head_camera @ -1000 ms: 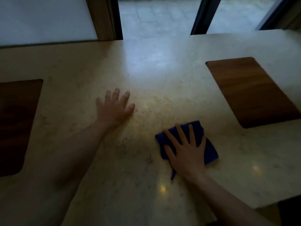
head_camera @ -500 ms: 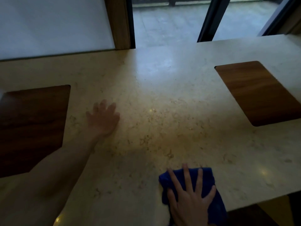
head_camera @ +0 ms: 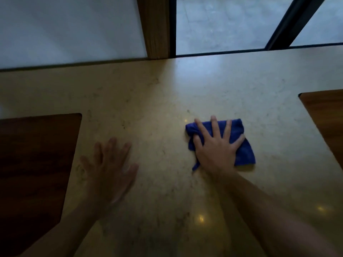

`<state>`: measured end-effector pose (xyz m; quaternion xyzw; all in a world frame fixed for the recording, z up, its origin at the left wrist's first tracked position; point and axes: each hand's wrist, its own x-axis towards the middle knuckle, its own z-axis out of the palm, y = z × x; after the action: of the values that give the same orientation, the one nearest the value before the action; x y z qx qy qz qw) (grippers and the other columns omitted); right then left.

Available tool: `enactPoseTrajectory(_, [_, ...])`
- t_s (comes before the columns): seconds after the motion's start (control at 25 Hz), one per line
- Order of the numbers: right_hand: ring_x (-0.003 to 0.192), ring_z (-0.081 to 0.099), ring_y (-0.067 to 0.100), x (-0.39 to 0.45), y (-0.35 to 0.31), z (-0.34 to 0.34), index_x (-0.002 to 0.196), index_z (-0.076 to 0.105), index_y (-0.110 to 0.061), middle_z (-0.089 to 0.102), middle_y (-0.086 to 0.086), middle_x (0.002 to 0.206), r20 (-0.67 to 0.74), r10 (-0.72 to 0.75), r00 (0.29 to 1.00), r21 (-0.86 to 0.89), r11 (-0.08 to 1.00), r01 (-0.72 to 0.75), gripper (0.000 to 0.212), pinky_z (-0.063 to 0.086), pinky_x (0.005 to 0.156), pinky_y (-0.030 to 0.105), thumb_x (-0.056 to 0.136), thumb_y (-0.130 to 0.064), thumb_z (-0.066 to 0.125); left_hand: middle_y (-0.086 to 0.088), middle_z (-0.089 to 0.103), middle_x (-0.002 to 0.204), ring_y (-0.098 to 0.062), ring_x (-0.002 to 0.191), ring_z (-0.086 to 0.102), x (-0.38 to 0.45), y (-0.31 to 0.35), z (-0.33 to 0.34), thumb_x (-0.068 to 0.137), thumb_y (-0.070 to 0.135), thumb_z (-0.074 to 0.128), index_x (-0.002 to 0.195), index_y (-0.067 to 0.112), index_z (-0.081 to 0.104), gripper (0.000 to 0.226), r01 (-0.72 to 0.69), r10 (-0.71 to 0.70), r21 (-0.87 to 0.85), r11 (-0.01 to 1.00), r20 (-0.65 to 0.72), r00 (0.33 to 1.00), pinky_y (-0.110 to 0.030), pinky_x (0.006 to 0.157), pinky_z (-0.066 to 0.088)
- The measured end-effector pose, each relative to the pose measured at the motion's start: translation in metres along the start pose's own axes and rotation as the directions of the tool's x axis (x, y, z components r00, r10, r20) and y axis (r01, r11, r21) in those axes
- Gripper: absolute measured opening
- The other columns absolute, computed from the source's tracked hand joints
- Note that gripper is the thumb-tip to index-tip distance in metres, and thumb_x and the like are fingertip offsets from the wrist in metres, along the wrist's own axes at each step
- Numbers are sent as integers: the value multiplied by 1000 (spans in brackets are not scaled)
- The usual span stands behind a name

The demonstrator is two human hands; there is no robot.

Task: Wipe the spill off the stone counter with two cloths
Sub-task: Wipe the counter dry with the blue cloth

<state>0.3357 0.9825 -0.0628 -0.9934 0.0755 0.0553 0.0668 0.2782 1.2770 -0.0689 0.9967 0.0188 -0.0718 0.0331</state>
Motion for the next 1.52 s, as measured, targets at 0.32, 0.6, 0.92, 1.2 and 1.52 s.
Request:
enactPoseTrajectory(0.32, [150, -10, 41, 267, -57, -24, 152, 9, -52, 1, -2, 167, -12, 98, 995, 38, 995, -97, 56, -6, 105, 80, 96, -60, 14, -8, 28, 160, -49, 142, 25, 3, -2, 1, 87, 74, 22, 147, 39, 33, 71, -1, 3, 85, 996, -16, 1000, -80, 100, 23])
enactPoseTrajectory(0.6, [150, -3, 43, 307, -72, -29, 150, 23, -46, 13, 3, 166, -41, -3, 999, 41, 999, 5, 57, -6, 105, 80, 94, -58, 14, -5, 19, 164, -45, 148, 14, -3, -4, 1, 81, 70, 39, 151, 44, 23, 77, -21, 22, 88, 996, -9, 1000, -77, 107, 15])
enactPoseTrajectory(0.92, [151, -10, 37, 183, -63, -18, 151, 5, -54, -1, -4, 167, 3, -185, 983, -14, 983, 185, 56, -6, 108, 77, 96, -62, 14, -2, 10, 166, -41, 150, 2, -5, -1, -2, 85, 72, 26, 152, 45, 17, 73, -30, 30, 44, 999, 10, 1000, -75, 110, 6])
enactPoseTrajectory(1.2, [153, -2, 31, -76, -29, 13, 151, 7, -54, 7, -8, 167, -52, -179, 982, -7, 984, 179, 55, 2, 113, 72, 98, -62, 15, 1, 3, 166, -39, 150, -4, -6, 2, -5, 82, 74, 16, 151, 49, 12, 73, 0, 1, -66, 998, 9, 1000, -73, 112, -3])
enactPoseTrajectory(1.52, [147, 22, 32, -386, 13, 47, 151, 23, -50, 29, -5, 161, 23, 55, 998, -39, 998, -54, 57, 19, 105, 73, 96, -62, 23, -3, 16, 164, -33, 148, 17, -62, -43, -21, 95, 60, 31, 150, 37, 24, 60, -181, 180, 26, 983, 25, 983, -61, 115, 16])
